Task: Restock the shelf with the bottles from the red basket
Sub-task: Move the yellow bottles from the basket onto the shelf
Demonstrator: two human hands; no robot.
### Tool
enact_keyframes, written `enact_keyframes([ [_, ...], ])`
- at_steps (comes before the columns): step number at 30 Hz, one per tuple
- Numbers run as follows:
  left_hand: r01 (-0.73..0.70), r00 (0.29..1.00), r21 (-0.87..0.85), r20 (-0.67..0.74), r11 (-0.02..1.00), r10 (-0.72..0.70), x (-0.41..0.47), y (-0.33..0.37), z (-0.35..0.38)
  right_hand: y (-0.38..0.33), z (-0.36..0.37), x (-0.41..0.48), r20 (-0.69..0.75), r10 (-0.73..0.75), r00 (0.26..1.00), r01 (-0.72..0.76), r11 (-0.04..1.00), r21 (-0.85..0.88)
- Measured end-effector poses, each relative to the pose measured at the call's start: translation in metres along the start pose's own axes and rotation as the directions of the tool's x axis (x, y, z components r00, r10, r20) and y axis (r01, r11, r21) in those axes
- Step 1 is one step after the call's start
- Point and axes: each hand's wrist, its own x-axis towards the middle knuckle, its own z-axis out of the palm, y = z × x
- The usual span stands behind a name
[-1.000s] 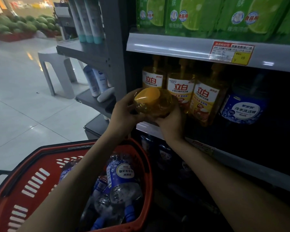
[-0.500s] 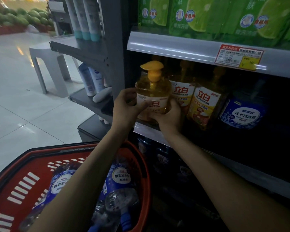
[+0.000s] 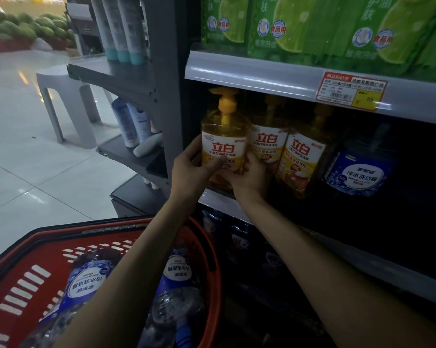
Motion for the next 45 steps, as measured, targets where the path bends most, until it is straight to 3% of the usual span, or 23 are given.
enact_keyframes([
  [10, 0.023, 1.000, -0.007, 0.013, 1.000, -0.023, 0.003, -0.011, 0.001, 0.002, -0.006, -0.002, 0.073, -0.004, 0.997, 0.000, 0.999, 0.052],
  [14, -0.007, 1.000, 0.085, 0.026, 0.996, 0.005, -0.001, -0.010, -0.001, -0.003, -0.010, -0.005, 0.080, 0.041, 0.996, -0.046, 0.997, 0.065],
  [20, -0.004, 0.998, 0.244, 0.063, 0.970, -0.012, -0.028, 0.007, -0.014, -0.019, -0.027, -0.031, 0.100, 0.012, 0.995, -0.006, 0.998, -0.063],
  [24, -0.025, 0.997, 0.385, 0.080, 0.922, -0.006, -0.052, 0.016, -0.032, -0.032, -0.047, -0.058, 0.201, -0.068, 0.977, 0.112, 0.970, -0.215],
  [28, -0.008, 0.996, 0.499, 0.083, 0.867, -0.039, -0.082, 0.025, -0.063, -0.042, -0.066, -0.088, 0.364, -0.190, 0.912, 0.326, 0.875, -0.359],
  [32, -0.062, 0.993, 0.590, 0.114, 0.805, -0.007, -0.113, 0.028, -0.088, -0.045, -0.075, -0.114, 0.524, -0.202, 0.827, 0.463, 0.773, -0.433],
  [37, -0.045, 0.987, 0.727, 0.136, 0.685, -0.080, -0.147, 0.012, -0.119, -0.026, -0.069, -0.131, 0.703, -0.099, 0.705, 0.629, 0.547, -0.553],
  [45, 0.048, 0.963, 0.880, 0.085, 0.472, -0.256, -0.233, -0.024, -0.186, 0.018, -0.040, -0.152, 0.849, 0.079, 0.522, 0.799, 0.305, -0.519],
])
